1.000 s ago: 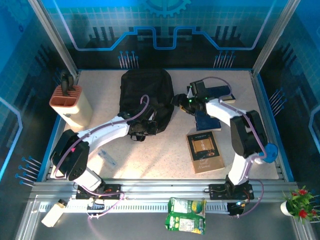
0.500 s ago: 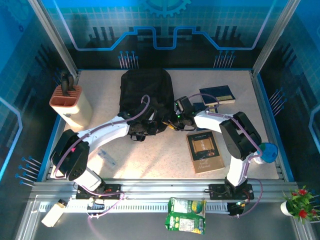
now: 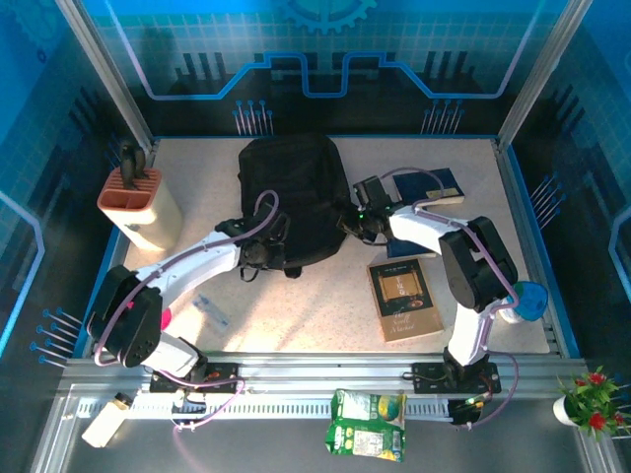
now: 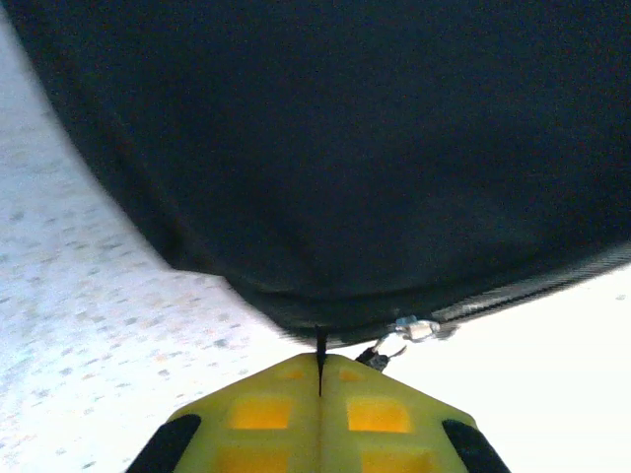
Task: Pack the student bag
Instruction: Unzip the student bag at the top-center of the table.
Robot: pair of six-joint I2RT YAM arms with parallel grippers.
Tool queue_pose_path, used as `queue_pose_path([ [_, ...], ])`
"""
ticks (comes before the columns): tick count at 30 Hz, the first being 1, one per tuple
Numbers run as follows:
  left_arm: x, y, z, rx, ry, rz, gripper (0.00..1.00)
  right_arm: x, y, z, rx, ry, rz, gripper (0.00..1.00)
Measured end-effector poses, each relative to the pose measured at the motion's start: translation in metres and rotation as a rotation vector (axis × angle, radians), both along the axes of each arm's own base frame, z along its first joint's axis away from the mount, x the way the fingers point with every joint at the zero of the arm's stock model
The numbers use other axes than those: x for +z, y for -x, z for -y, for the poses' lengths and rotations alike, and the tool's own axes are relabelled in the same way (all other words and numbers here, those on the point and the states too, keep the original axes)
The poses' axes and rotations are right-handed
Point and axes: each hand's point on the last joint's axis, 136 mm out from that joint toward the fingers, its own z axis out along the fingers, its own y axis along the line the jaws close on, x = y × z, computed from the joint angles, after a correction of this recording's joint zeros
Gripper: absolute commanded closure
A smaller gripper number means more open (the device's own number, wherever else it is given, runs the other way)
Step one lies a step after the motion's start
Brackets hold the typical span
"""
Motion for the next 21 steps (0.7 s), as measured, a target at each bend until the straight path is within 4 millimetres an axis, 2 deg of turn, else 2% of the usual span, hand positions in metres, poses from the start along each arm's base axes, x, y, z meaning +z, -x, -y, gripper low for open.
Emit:
queue_pose_path([
  [4, -0.001, -0.002, -0.015, 0.033, -0.036, -0.006, 1.0, 0.004, -0.024, 0.019, -0.015, 0.085, 0.052, 0.77],
  [7, -0.002, -0.004, -0.012, 0.024, -0.023, -0.01, 1.0, 0.01, -0.032, 0.026, -0.001, 0.137, 0.089, 0.61],
  [10, -0.005, -0.004, -0.003, -0.003, 0.013, -0.028, 1.0, 0.019, -0.028, 0.025, 0.013, 0.144, 0.103, 0.43],
  [13, -0.005, -0.004, 0.004, -0.027, 0.042, -0.032, 1.0, 0.035, -0.008, 0.015, 0.015, 0.113, 0.106, 0.34],
  [16, -0.004, -0.005, 0.007, -0.036, 0.056, -0.032, 1.0, 0.048, 0.025, -0.007, 0.014, 0.045, 0.083, 0.3],
  [18, -0.004, -0.005, 0.008, -0.041, 0.059, -0.032, 1.0, 0.044, 0.049, -0.022, 0.002, -0.002, 0.038, 0.29],
  [21, -0.004, -0.005, 0.01, -0.054, 0.064, -0.032, 1.0, 0.024, 0.076, -0.035, -0.032, -0.031, -0.054, 0.3],
])
